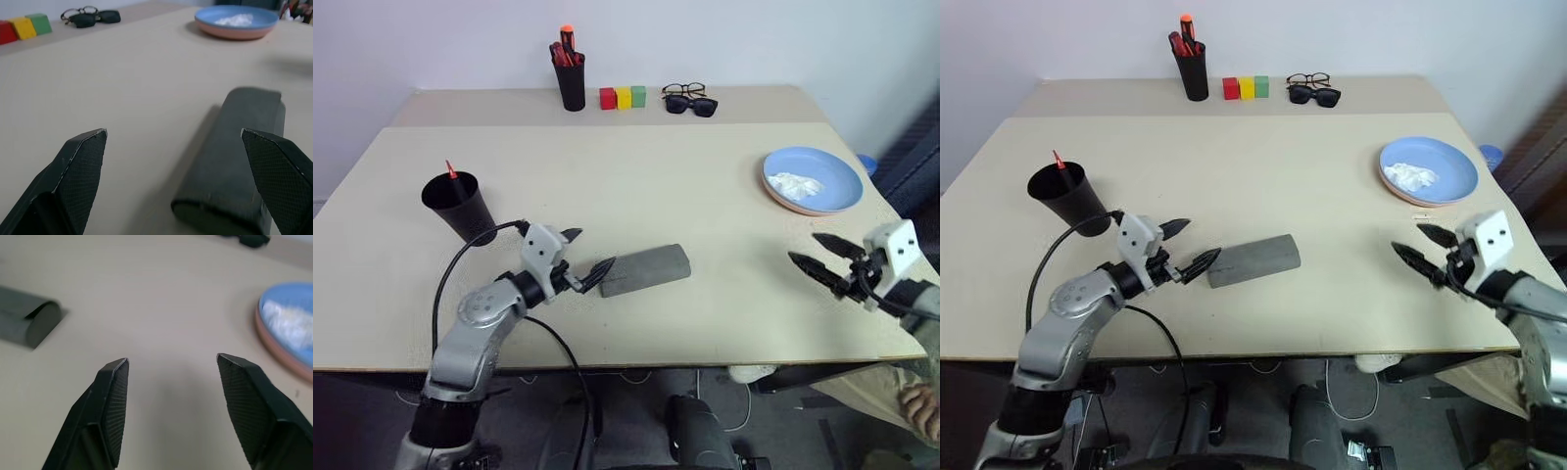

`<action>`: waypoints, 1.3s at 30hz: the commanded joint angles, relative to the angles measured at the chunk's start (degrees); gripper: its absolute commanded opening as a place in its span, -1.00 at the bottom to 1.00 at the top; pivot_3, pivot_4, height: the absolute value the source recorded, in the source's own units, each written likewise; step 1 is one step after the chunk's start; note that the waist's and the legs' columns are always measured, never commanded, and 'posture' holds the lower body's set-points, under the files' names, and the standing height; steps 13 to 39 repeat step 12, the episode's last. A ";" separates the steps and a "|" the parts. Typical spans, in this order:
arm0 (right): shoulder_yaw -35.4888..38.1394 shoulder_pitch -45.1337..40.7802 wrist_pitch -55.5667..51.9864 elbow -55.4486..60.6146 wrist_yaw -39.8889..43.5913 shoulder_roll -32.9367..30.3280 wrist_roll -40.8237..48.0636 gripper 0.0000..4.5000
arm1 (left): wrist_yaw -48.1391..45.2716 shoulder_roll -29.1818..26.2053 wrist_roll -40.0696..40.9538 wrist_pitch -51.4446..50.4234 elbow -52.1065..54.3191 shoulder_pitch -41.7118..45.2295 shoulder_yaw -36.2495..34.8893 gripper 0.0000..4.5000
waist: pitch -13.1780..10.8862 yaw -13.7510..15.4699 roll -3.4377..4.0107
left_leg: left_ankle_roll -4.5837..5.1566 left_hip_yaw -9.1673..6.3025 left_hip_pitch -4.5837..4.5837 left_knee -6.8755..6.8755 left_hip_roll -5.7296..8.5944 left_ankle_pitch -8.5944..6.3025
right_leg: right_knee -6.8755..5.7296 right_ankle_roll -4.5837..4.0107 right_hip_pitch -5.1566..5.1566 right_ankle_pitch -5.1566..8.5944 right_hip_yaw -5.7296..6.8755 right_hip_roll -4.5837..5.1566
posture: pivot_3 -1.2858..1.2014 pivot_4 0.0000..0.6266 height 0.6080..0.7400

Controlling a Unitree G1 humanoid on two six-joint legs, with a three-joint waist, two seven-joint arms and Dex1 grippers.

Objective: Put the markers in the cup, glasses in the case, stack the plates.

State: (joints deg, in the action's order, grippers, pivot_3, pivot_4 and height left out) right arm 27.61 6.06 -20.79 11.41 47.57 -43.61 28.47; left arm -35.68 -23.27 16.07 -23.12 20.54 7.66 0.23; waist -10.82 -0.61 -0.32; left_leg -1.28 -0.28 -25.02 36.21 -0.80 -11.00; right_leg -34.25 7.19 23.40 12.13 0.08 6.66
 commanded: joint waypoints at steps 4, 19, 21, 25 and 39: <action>5.11 7.08 0.97 9.26 -0.36 2.86 3.45 0.96 | -1.74 -1.89 4.50 0.85 4.73 -1.08 -3.18 1.00 | 0.01 0.03 0.00 | -0.01 0.01 0.00 -0.03 -0.03 -0.01 | 0.04 0.00 0.02 0.00 0.01 -0.01 | 0.03 -0.52 1.00; 4.67 10.21 3.39 9.95 -0.72 4.23 2.76 0.96 | -1.99 -3.47 6.78 -0.87 7.08 -3.38 -3.24 1.00 | 0.01 0.03 -0.01 | -0.02 0.04 -0.04 -0.06 -0.02 -0.02 | 0.14 -0.01 0.04 0.00 0.01 0.03 | 0.03 -0.52 1.00; 4.67 10.21 3.39 9.95 -0.72 4.23 2.76 0.96 | -1.99 -3.47 6.78 -0.87 7.08 -3.38 -3.24 1.00 | 0.01 0.03 -0.01 | -0.02 0.04 -0.04 -0.06 -0.02 -0.02 | 0.14 -0.01 0.04 0.00 0.01 0.03 | 0.03 -0.52 1.00; 4.67 10.21 3.39 9.95 -0.72 4.23 2.76 0.96 | -1.99 -3.47 6.78 -0.87 7.08 -3.38 -3.24 1.00 | 0.01 0.03 -0.01 | -0.02 0.04 -0.04 -0.06 -0.02 -0.02 | 0.14 -0.01 0.04 0.00 0.01 0.03 | 0.03 -0.52 1.00; 4.67 10.21 3.39 9.95 -0.72 4.23 2.76 0.96 | -1.99 -3.47 6.78 -0.87 7.08 -3.38 -3.24 1.00 | 0.01 0.03 -0.01 | -0.02 0.04 -0.04 -0.06 -0.02 -0.02 | 0.14 -0.01 0.04 0.00 0.01 0.03 | 0.03 -0.52 1.00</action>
